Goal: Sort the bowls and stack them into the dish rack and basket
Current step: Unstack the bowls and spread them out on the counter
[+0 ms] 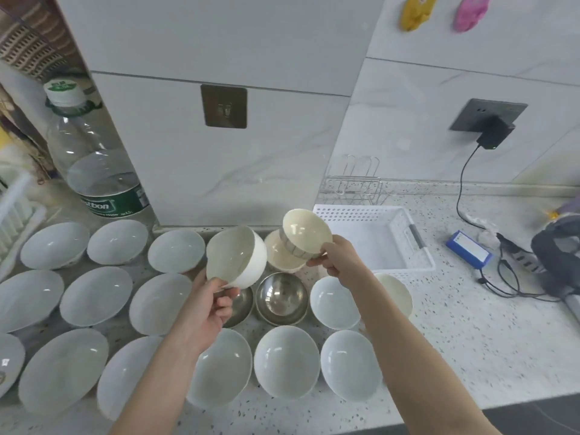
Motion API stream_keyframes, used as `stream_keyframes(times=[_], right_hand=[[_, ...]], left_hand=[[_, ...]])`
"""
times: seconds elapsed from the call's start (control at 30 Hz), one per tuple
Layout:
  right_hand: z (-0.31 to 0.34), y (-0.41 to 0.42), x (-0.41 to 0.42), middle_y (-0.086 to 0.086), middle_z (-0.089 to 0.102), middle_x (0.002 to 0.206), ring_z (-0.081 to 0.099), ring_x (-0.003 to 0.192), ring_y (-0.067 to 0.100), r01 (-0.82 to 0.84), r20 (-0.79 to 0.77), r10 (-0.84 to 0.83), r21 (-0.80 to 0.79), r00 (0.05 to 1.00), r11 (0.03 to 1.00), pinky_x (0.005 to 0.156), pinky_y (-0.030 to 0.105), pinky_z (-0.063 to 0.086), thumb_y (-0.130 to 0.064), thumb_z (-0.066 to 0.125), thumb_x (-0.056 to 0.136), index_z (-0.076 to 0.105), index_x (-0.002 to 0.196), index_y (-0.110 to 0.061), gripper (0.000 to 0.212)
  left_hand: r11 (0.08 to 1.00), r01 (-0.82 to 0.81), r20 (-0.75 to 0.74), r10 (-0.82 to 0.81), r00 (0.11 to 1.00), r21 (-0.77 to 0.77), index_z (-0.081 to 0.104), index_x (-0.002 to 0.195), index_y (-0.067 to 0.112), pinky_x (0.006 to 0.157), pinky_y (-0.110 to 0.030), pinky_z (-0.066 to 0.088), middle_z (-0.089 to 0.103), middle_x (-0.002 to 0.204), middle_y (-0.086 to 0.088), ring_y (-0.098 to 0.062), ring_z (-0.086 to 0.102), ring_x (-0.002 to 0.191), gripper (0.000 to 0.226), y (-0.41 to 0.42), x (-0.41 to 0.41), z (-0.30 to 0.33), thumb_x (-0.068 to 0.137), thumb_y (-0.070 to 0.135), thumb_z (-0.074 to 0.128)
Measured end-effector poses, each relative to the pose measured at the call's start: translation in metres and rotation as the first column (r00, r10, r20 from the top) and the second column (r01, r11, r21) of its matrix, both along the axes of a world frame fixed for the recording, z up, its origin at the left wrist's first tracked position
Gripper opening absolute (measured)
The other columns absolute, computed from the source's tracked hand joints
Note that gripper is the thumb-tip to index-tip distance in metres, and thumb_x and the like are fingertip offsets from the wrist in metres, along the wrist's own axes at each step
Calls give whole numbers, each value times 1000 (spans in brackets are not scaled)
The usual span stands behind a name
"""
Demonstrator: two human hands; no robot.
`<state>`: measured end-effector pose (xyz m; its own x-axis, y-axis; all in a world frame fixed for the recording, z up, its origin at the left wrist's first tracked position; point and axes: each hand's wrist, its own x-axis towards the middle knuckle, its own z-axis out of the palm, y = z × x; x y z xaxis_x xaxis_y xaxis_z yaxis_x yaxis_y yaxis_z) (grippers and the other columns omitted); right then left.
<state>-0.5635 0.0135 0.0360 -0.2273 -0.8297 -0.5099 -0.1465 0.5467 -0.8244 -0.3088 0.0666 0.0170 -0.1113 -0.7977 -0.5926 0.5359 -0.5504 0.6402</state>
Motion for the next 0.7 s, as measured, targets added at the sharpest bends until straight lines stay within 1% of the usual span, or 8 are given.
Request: stream_keyframes(times=[0.07, 0.13, 0.2, 0.3, 0.4, 0.53, 0.6, 0.7], right_hand=[[13, 11, -24, 18, 70, 61, 40, 36, 10, 16, 27, -15, -38, 1000, 999, 34, 17, 22, 2, 34, 81, 53, 102, -10, 30], [23, 24, -54, 19, 70, 63, 37, 36, 11, 59, 48, -55, -83, 997, 995, 34, 18, 22, 0, 36, 81, 54, 104, -12, 31], [30, 39, -86, 21, 70, 63, 34, 40, 13, 128, 81, -117, -137, 990, 982, 34, 17, 23, -1, 37, 82, 55, 109, -14, 35], [32, 63, -133, 20, 70, 60, 34, 34, 9, 240, 102, -224, -205, 969, 949, 34, 17, 25, -2, 38, 85, 57, 105, -20, 33], [26, 87, -178, 21, 69, 59, 35, 30, 6, 328, 70, -320, -235, 945, 915, 33, 17, 27, -3, 39, 86, 55, 115, -16, 35], [4, 123, -230, 23, 70, 67, 54, 37, 7, 385, -25, -402, -239, 916, 892, 36, 16, 33, -4, 39, 87, 51, 129, -16, 45], [-11, 139, -251, 23, 70, 71, 55, 38, 3, 385, -84, -408, -204, 909, 900, 44, 22, 35, -5, 39, 88, 47, 134, -16, 49], [-33, 154, -272, 19, 71, 66, 53, 36, 0, 368, -139, -380, -110, 914, 923, 51, 26, 34, -5, 39, 88, 44, 139, -16, 52]], left_hand=[[1000, -24, -23, 23, 999, -21, 60, 110, 23, 30, -12, 29, 61, 66, -7, -2, 41, 36, 24, 7, -23, 2, 96, 6, 51], [999, -36, -51, 34, 998, -40, 62, 108, 27, 30, -12, 30, 62, 62, -6, -2, 41, 36, 27, 13, -50, 7, 97, 7, 50], [998, -42, -69, 39, 997, -46, 61, 109, 27, 29, -12, 29, 60, 63, -6, -2, 42, 36, 27, 19, -78, 11, 98, 6, 48], [997, -38, -81, 32, 996, -65, 61, 104, 26, 29, -12, 27, 57, 66, -4, -3, 44, 36, 27, 29, -119, 17, 97, 4, 47], [995, -32, -92, 23, 995, -90, 60, 98, 26, 30, -11, 26, 55, 67, -3, -2, 44, 36, 24, 39, -158, 19, 97, 5, 48], [994, 10, -99, -21, 995, -110, 61, 107, 29, 30, -11, 27, 58, 63, -3, -2, 40, 37, 29, 51, -201, 17, 96, 5, 48], [994, 34, -95, -44, 995, -100, 60, 110, 31, 31, -12, 28, 58, 59, -3, -3, 38, 37, 32, 56, -218, 15, 96, 5, 48], [995, 57, -67, -62, 996, -82, 58, 109, 28, 31, -12, 28, 59, 57, -3, -3, 38, 36, 28, 63, -240, 13, 95, 5, 50]])
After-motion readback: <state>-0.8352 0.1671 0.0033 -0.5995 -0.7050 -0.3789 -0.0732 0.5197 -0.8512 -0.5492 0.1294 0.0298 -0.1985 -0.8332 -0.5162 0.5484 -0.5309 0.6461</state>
